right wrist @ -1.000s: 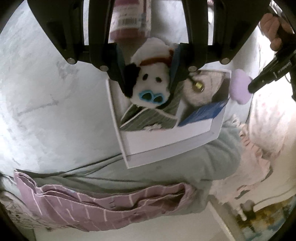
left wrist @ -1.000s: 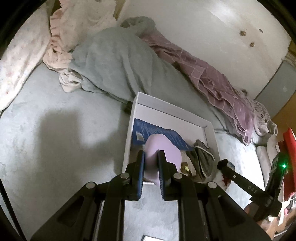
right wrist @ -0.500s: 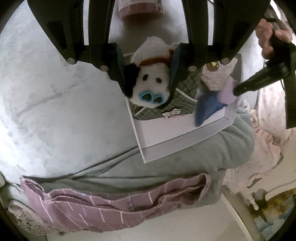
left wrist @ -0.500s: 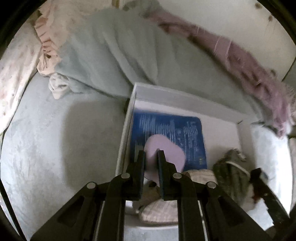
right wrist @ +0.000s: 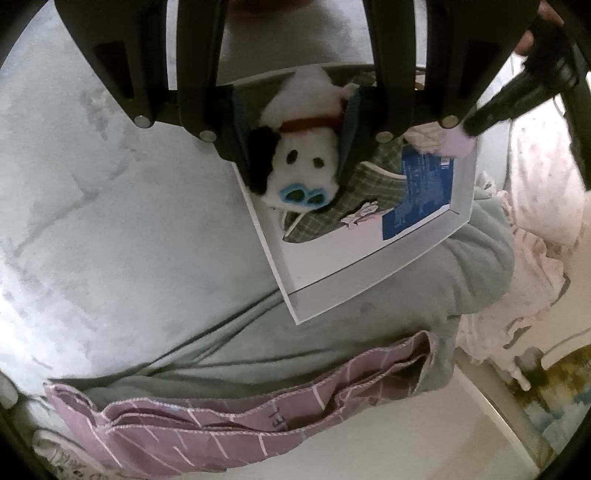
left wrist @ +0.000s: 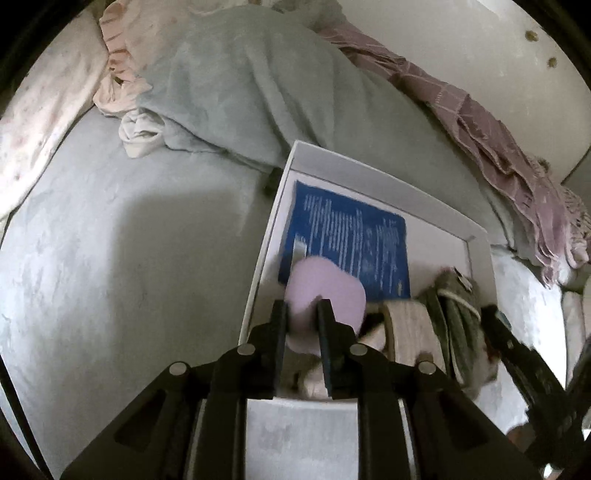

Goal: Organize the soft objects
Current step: 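Carry the dog plush and lilac item into the white tray and open both tools, then withdraw both open tools from the tray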

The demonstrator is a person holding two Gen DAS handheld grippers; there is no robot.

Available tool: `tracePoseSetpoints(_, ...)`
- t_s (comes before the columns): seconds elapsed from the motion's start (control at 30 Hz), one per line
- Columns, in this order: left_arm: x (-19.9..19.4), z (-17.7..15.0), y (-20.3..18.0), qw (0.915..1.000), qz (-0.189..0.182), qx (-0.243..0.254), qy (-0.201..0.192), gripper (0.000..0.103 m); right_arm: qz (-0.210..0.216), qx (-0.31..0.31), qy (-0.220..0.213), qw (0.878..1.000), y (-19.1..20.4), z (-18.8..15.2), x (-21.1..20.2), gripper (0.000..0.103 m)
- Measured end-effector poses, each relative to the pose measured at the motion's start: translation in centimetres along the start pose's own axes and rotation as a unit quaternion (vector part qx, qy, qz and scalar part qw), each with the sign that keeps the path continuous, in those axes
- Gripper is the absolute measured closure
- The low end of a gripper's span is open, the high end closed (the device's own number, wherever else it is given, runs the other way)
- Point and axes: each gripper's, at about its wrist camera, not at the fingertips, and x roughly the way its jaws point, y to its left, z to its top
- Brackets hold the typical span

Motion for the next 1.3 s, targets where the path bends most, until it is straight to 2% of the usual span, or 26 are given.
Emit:
tracePoseSetpoints(0.17, -0.5, -1.6, 0.2, 0.9997, -0.002, 0.022, -0.013, 0.084, -0.059, -0.044, 0.008, 0.997, 1.9, -0.7, 0.9, 0.059)
tracePoseSetpoints(0.27, -0.6, -0.5, 0.1, 0.9995, -0.019, 0.020, -0.014, 0.080, -0.076, -0.069, 0.015, 0.995, 2.8, -1.2, 1.5, 0.056)
tracePoseSetpoints(0.4, -0.4, -0.6, 0.1, 0.9991, -0.027, 0.029, 0.016, 0.063, -0.086, -0.091, 0.023, 0.992, 3.0, -1.3, 1.1, 0.050)
tracePoseSetpoints(0.47, -0.2, -0.7, 0.3, 0.9987, -0.021, 0.031, 0.035, 0.063, -0.086, -0.093, 0.033, 0.991, 2.9, -1.2, 0.9, 0.042)
tracePoseSetpoints(0.53, -0.1, -0.7, 0.6, 0.9982, -0.028, 0.025, 0.048, 0.063, -0.069, -0.088, 0.049, 0.993, 2.6, -1.1, 0.5, 0.038)
tracePoseSetpoints(0.63, -0.4, -0.7, 1.1, 0.9976, -0.041, 0.015, 0.054, 0.063, -0.057, -0.079, 0.071, 0.993, 2.3, -1.1, -0.1, 0.037)
tracePoseSetpoints(0.8, -1.0, -0.8, 0.5, 0.9978, -0.033, 0.029, 0.050, 0.061, -0.039, -0.098, 0.058, 0.993, 3.5, -1.2, -1.9, 0.037)
tracePoseSetpoints(0.93, -2.0, -0.8, 0.4, 0.9975, -0.043, 0.034, 0.045, 0.061, -0.017, -0.106, 0.060, 0.992, 4.1, -1.4, -2.9, 0.037)
tracePoseSetpoints(1.03, -3.1, -0.9, 0.3, 0.9978, -0.036, 0.041, 0.036, 0.061, -0.015, -0.119, 0.062, 0.991, 4.5, -1.7, -3.5, 0.037)
tracePoseSetpoints(1.17, -3.8, -1.4, -0.2, 0.9970, -0.036, 0.051, 0.046, 0.061, -0.013, -0.127, 0.083, 0.988, 4.9, -2.5, -3.7, 0.037)
tracePoseSetpoints(1.3, -4.5, -2.4, -0.9, 0.9963, -0.005, 0.074, 0.043, 0.061, 0.007, -0.143, 0.080, 0.986, 5.5, -2.8, -4.8, 0.037)
